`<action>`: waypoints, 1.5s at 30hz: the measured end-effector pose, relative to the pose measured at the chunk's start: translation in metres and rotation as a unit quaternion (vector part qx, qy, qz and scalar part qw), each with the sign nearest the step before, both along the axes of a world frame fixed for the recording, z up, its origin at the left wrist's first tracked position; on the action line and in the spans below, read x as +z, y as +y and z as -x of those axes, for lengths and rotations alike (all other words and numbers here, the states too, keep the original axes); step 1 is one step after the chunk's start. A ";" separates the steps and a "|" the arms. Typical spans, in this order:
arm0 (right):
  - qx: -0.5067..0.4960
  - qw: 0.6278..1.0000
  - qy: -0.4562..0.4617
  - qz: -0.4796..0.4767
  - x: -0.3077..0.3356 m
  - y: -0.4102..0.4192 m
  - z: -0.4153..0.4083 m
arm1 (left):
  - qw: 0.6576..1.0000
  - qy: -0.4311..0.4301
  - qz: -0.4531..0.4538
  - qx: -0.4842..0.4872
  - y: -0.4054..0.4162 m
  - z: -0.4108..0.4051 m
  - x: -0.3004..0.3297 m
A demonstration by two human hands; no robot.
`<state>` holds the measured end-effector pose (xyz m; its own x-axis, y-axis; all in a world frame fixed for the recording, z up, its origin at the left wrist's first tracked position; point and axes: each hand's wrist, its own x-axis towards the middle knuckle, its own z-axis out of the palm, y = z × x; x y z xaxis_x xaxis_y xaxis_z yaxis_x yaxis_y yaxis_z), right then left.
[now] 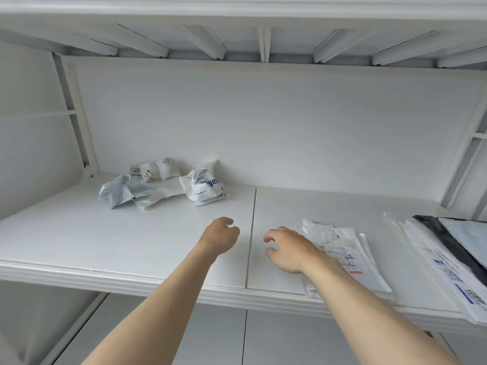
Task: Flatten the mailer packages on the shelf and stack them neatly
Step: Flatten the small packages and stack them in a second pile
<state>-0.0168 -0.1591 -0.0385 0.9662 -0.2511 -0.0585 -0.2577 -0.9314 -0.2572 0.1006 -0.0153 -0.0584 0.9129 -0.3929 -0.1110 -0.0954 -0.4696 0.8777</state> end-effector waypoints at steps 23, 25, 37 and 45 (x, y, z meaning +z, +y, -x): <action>0.047 0.958 0.247 0.134 0.010 0.069 -0.153 | 0.851 -0.322 -0.415 -0.001 0.004 -0.145 0.022; 0.061 0.973 0.175 0.139 0.006 0.068 -0.158 | 0.844 -0.312 -0.436 -0.007 0.000 -0.152 0.014; -0.045 0.976 0.213 0.020 0.014 0.076 -0.142 | 0.871 -0.248 -0.385 -0.180 0.038 -0.112 0.008; -0.098 0.980 0.000 -0.173 -0.028 0.058 -0.058 | 0.925 -0.153 -0.272 -0.216 0.057 -0.026 0.020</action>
<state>0.0413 -0.1016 -0.0661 0.9011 -0.3975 -0.1731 -0.4233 -0.7202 -0.5496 0.1267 0.0419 -0.0387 0.7053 -0.6902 -0.1617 -0.5824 -0.6942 0.4231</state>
